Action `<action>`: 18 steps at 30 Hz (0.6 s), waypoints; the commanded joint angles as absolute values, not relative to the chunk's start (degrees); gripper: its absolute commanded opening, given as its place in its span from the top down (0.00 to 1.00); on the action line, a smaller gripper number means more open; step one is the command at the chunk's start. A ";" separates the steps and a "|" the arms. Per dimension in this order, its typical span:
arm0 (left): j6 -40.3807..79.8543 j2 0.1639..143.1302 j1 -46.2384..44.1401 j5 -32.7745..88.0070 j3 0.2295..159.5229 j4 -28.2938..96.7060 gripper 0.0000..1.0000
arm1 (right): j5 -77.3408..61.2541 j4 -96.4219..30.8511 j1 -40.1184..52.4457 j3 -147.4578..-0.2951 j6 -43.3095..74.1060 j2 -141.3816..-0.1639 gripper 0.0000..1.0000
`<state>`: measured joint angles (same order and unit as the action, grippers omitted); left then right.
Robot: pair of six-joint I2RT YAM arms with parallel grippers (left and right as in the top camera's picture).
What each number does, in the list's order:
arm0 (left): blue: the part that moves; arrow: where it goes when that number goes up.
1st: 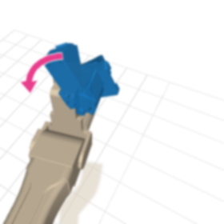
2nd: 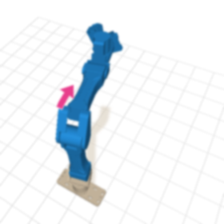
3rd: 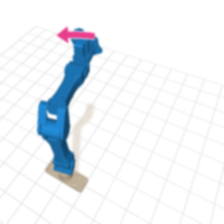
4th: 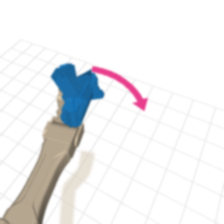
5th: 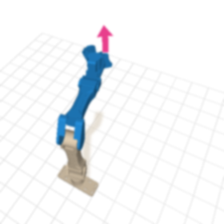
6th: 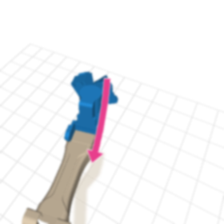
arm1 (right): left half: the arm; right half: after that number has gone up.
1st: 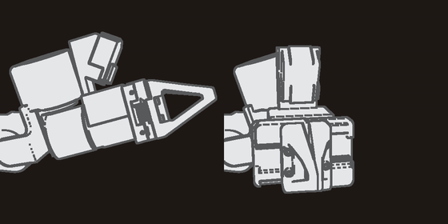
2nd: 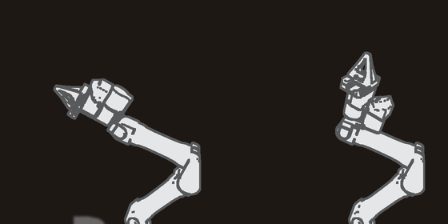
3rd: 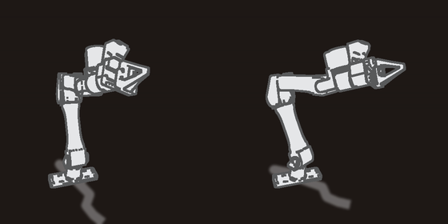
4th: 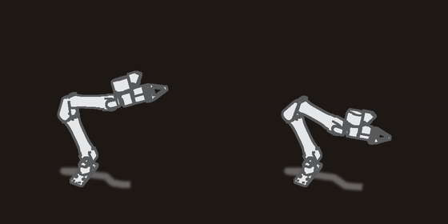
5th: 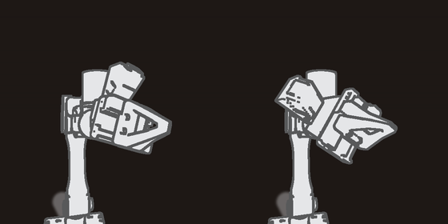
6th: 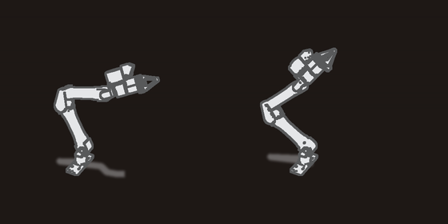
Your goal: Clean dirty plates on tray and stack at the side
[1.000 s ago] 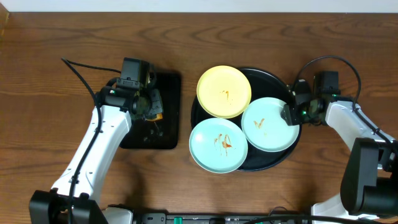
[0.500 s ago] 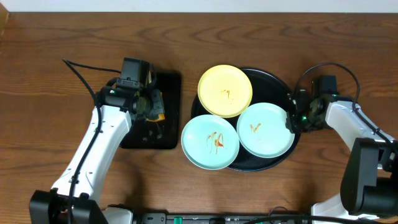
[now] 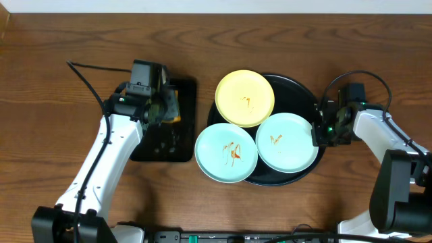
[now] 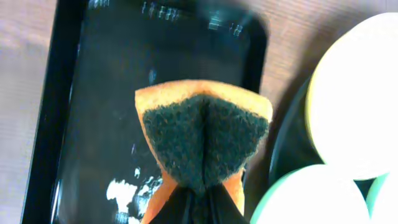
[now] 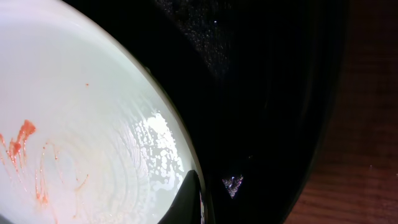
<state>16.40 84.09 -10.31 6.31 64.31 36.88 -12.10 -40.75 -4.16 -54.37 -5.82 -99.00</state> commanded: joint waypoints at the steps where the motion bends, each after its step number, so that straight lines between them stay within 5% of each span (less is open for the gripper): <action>1: 12.03 82.06 -10.33 5.23 65.34 33.12 0.92 | -12.14 -41.19 -3.46 -54.63 -4.73 -99.66 0.99; 18: 8.78 73.17 -10.33 1.45 65.34 23.40 0.93 | -12.29 -40.82 -3.42 -54.63 -4.73 -99.66 0.99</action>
